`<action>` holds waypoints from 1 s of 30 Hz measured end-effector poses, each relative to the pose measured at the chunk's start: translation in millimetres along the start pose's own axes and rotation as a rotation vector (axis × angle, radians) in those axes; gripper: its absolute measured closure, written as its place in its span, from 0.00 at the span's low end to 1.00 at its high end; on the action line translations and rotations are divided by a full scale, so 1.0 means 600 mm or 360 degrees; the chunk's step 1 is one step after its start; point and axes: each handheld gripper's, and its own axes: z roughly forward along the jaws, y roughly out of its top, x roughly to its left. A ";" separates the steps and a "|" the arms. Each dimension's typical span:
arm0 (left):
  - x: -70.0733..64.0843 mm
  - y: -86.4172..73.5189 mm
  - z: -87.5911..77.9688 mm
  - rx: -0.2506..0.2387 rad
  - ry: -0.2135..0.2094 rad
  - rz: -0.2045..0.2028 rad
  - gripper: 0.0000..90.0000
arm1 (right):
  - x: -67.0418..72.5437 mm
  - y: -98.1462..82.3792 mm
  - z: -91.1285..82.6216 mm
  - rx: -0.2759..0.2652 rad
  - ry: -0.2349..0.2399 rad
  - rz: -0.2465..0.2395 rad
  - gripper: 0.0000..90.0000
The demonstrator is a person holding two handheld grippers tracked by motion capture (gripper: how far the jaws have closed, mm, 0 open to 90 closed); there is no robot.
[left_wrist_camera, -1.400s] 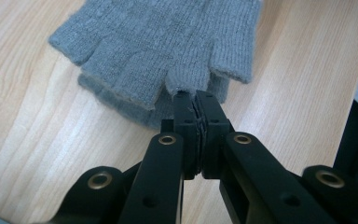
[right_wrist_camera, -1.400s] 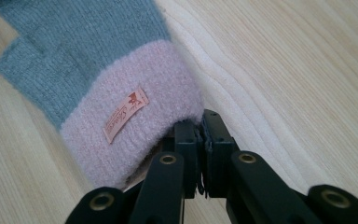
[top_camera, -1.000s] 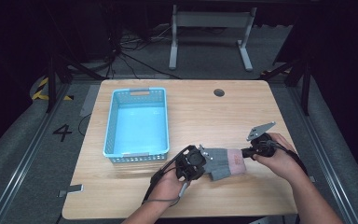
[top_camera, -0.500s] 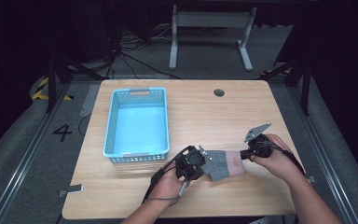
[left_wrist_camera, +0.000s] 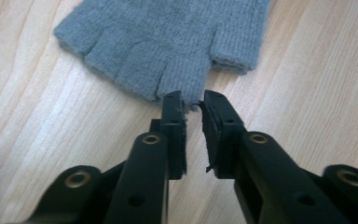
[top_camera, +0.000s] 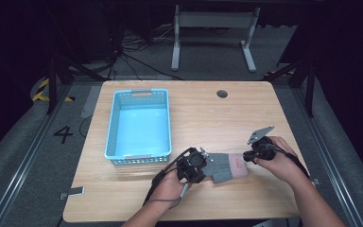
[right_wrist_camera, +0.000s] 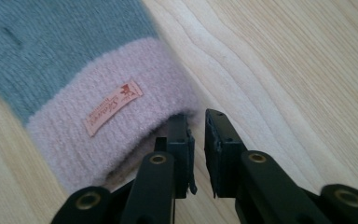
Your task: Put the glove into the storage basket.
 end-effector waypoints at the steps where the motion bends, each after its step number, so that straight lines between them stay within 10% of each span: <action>1: 0.001 0.000 -0.001 0.0009 0.0000 -0.0002 0.86 | -0.001 -0.001 -0.001 0.0001 0.0000 0.0004 0.88; 30: -0.007 0.023 -0.047 -0.0290 0.0012 -0.0014 0.76 | -0.011 -0.020 -0.049 -0.0133 -0.0048 0.0100 0.81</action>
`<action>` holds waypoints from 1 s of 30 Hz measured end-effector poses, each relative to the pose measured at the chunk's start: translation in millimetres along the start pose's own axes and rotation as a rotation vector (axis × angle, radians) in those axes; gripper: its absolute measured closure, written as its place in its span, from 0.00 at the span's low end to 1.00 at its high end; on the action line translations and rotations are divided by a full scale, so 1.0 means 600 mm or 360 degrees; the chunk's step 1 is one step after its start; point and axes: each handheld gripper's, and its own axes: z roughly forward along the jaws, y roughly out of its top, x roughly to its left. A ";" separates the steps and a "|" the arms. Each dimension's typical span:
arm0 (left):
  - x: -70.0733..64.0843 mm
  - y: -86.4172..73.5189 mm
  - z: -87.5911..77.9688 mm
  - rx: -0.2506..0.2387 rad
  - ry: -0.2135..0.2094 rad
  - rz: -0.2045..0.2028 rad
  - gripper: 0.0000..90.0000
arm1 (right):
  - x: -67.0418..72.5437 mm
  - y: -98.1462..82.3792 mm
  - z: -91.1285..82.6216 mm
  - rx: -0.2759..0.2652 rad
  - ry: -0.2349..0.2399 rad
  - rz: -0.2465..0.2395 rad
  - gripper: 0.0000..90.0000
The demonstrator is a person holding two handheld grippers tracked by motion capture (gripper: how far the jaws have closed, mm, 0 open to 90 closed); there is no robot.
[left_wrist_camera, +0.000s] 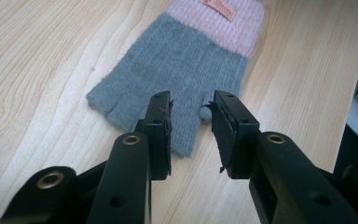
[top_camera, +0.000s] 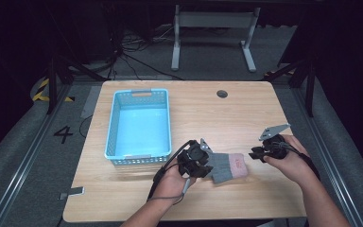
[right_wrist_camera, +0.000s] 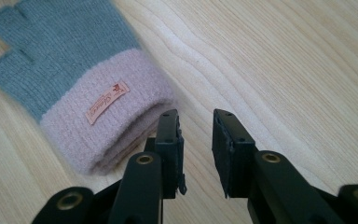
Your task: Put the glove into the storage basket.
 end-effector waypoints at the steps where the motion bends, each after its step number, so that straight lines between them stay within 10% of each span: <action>1: 0.001 0.002 0.000 -0.0012 0.0008 -0.0003 0.75 | -0.001 0.000 -0.001 -0.0002 -0.0002 0.0002 0.81; 30: 0.009 0.039 0.061 -0.0027 0.0013 -0.0017 0.48 | -0.021 -0.020 -0.023 -0.0055 -0.0011 0.0126 0.75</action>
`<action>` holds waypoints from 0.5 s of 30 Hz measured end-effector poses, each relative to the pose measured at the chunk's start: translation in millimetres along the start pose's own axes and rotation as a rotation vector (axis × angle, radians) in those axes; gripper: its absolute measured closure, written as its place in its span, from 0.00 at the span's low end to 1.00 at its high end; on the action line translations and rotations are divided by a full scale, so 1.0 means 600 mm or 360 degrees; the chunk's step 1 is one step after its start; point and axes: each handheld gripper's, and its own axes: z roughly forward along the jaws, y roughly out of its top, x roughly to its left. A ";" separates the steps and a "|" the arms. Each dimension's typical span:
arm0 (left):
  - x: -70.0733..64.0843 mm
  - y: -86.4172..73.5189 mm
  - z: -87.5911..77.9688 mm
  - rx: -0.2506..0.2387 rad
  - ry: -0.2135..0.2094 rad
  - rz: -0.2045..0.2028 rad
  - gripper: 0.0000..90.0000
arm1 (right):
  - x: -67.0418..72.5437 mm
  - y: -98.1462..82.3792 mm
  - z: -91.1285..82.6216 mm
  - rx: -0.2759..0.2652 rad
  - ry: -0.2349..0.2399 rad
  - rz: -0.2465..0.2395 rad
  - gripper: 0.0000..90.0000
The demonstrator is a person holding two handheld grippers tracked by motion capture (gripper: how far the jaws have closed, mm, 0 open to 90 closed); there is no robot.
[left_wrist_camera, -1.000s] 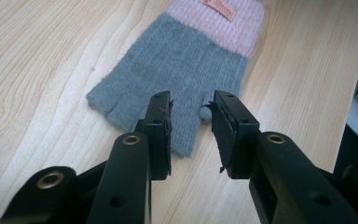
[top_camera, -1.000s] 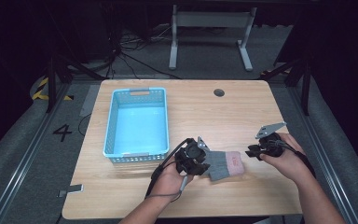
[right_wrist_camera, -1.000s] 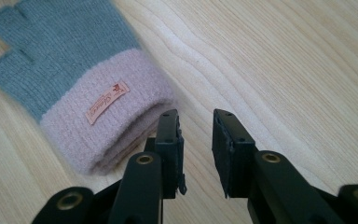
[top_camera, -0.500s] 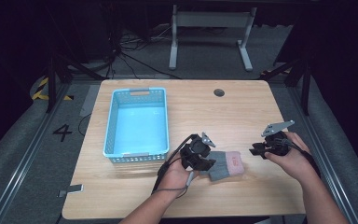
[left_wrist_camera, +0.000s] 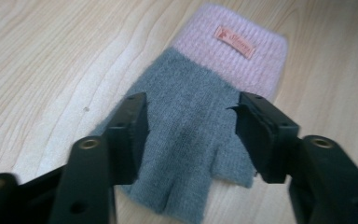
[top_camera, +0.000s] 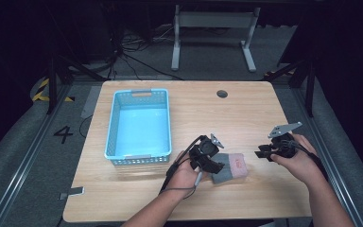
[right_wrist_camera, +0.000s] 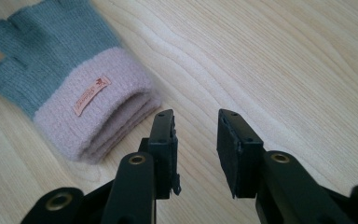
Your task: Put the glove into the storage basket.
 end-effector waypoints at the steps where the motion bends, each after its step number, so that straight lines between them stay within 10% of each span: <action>1: 0.000 0.002 0.011 0.0040 0.0019 0.0003 0.44 | 0.000 0.000 0.000 0.0000 0.0000 0.0000 0.75; 15: 0.002 -0.003 0.045 0.0141 -0.0007 0.0081 0.24 | 0.002 -0.002 0.004 -0.0005 0.0021 0.0016 0.72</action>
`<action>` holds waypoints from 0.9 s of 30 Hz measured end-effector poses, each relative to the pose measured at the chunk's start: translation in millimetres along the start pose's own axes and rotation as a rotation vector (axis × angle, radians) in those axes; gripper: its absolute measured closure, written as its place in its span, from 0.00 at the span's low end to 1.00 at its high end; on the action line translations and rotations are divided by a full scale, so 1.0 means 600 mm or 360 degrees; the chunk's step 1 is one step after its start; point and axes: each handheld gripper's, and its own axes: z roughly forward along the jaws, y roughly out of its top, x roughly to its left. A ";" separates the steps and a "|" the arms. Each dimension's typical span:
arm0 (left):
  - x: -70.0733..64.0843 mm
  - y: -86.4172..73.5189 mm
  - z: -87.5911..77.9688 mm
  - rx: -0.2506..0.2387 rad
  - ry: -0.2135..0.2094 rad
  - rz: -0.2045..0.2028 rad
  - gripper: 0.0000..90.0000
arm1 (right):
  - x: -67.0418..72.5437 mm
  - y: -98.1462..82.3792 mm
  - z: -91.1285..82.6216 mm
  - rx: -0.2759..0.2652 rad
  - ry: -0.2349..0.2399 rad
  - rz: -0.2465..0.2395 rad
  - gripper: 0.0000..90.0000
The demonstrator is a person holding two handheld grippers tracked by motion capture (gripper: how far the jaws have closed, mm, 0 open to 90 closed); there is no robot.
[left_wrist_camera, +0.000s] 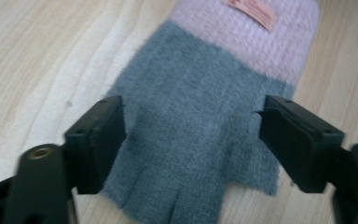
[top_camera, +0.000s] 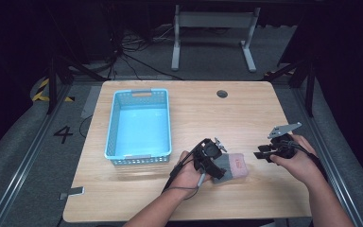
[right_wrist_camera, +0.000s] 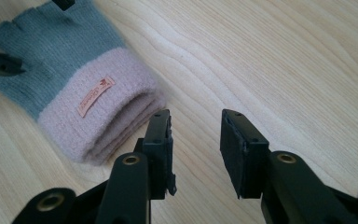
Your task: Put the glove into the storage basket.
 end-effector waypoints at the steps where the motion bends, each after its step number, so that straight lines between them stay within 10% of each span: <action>1: -0.001 0.000 0.002 0.0001 -0.0009 -0.0004 0.21 | 0.000 0.000 0.001 0.0003 0.0002 -0.0003 0.72; 27: -0.010 0.004 0.034 0.0146 0.0094 0.0087 0.15 | 0.002 0.000 0.003 0.0007 0.0031 0.0003 0.70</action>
